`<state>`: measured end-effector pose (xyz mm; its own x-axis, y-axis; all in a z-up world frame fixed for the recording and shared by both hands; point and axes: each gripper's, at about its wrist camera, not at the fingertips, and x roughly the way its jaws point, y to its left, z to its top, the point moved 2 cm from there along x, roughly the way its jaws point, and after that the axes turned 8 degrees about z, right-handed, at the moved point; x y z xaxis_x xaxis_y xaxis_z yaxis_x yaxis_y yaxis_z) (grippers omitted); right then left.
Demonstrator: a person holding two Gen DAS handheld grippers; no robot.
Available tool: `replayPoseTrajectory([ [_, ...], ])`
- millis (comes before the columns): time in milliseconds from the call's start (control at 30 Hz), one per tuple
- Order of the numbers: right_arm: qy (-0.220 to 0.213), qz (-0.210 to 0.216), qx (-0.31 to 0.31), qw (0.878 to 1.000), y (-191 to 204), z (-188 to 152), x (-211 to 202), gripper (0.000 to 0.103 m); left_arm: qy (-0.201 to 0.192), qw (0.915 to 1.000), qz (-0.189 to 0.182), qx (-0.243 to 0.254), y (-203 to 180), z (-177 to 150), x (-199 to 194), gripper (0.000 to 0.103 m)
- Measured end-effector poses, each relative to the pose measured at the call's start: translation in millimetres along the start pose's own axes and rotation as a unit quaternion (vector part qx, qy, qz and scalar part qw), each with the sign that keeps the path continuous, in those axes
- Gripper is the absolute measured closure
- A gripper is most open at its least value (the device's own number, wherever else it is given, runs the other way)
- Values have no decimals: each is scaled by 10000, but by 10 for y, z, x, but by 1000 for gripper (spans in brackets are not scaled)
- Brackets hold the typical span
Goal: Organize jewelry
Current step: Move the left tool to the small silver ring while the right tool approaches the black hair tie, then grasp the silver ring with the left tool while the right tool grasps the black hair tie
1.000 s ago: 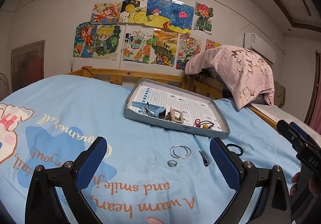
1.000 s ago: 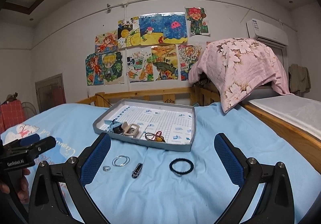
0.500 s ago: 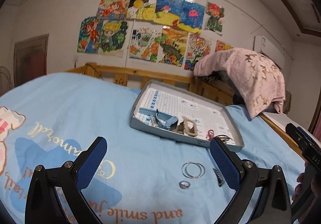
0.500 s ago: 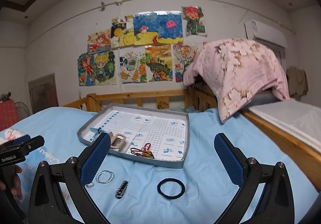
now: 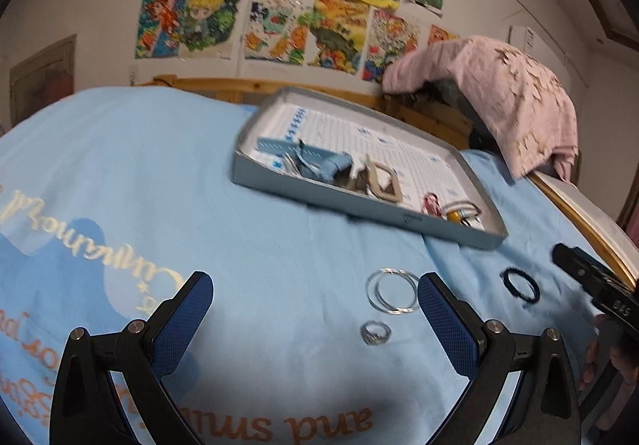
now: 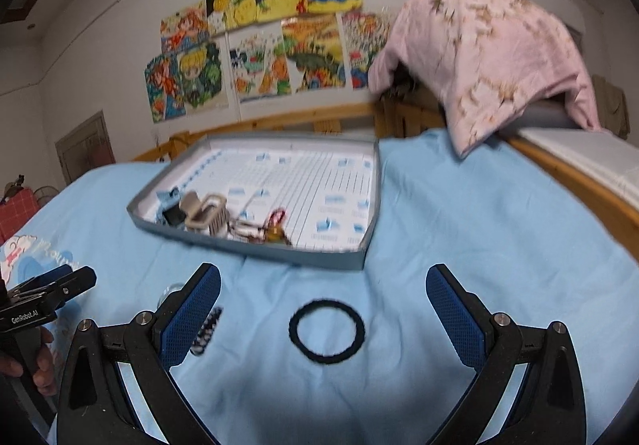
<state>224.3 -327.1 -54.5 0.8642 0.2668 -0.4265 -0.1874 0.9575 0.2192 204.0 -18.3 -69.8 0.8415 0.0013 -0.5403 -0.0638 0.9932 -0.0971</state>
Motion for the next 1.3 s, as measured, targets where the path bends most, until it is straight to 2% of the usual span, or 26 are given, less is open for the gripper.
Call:
replayPoseTrajectory([
  [100, 289, 78, -5, 9996, -5, -91, 136, 11, 108, 9997, -187, 78, -33, -51, 48, 1],
  [167, 486, 137, -2, 9987, -12, -143, 230, 25, 207, 9993, -278, 137, -58, -90, 85, 4],
  [233, 663, 178, 31, 9976, -30, -190, 319, 29, 341, 9984, -400, 186, -87, -126, 136, 12],
  [367, 858, 218, 101, 9960, -55, -245, 417, 36, 592, 9961, -609, 251, -133, -216, 231, 20],
  [667, 1153, 216, 21, 9931, -4, -338, 548, 42, 928, 9905, -902, 467, -248, -304, 357, 40],
  [767, 1212, 207, 3, 9924, 13, -352, 573, 42, 1025, 9888, -969, 484, -251, -316, 393, 51],
  [833, 1249, 208, -25, 9919, 22, -360, 588, 47, 1123, 9869, -1048, 497, -269, -318, 434, 63],
  [1000, 1283, 243, 8, 9914, 15, -365, 600, 57, 1242, 9843, -1100, 595, -319, -334, 470, 83],
  [1067, 1313, 257, 22, 9910, 20, -369, 609, 66, 1245, 9838, -1126, 633, -333, -345, 464, 83],
  [1200, 1366, 268, -6, 9903, 37, -395, 617, 74, 1220, 9830, -1202, 659, -347, -349, 449, 83],
  [1267, 1385, 316, -7, 9899, 54, -404, 614, 86, 1198, 9826, -1251, 667, -352, -349, 437, 83],
  [1300, 1397, 337, -1, 9896, 55, -416, 609, 87, 1189, 9825, -1269, 670, -357, -340, 436, 83],
])
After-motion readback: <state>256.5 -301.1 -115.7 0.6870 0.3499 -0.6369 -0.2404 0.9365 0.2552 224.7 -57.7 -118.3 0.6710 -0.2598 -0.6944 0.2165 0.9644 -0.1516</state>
